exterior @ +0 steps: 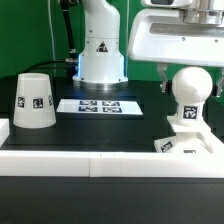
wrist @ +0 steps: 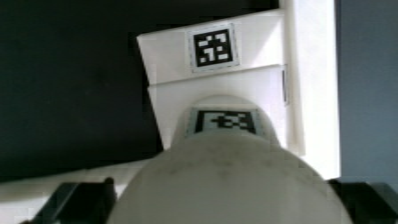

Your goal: Assemble lamp

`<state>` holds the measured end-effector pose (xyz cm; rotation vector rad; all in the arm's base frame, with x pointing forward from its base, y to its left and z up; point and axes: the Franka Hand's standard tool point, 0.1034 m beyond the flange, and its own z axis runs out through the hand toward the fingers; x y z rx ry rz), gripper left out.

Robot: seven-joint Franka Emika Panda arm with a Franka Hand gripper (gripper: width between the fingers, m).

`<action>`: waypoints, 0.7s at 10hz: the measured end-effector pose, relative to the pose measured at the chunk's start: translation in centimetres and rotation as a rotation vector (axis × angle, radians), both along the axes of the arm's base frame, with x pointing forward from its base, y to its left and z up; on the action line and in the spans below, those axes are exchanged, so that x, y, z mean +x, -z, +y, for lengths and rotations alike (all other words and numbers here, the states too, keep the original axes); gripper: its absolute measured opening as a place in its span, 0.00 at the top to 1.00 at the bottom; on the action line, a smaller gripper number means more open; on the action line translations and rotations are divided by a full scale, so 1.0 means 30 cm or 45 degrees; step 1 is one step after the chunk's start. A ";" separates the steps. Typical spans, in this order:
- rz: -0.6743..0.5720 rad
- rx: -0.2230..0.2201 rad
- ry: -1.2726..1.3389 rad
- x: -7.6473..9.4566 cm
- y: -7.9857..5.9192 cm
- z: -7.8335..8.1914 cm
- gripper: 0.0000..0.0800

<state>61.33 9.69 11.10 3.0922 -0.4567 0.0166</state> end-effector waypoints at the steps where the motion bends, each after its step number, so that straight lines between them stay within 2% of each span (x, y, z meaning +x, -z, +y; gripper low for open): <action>1: 0.001 0.003 0.105 -0.002 0.002 -0.001 0.28; 6: 0.000 0.024 0.475 -0.001 0.002 -0.004 0.28; 7: 0.000 0.024 0.451 0.000 0.002 -0.004 0.28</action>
Offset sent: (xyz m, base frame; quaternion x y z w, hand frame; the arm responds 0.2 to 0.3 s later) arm 0.0006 0.0004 -0.0034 0.0126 -0.0129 0.2102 0.9775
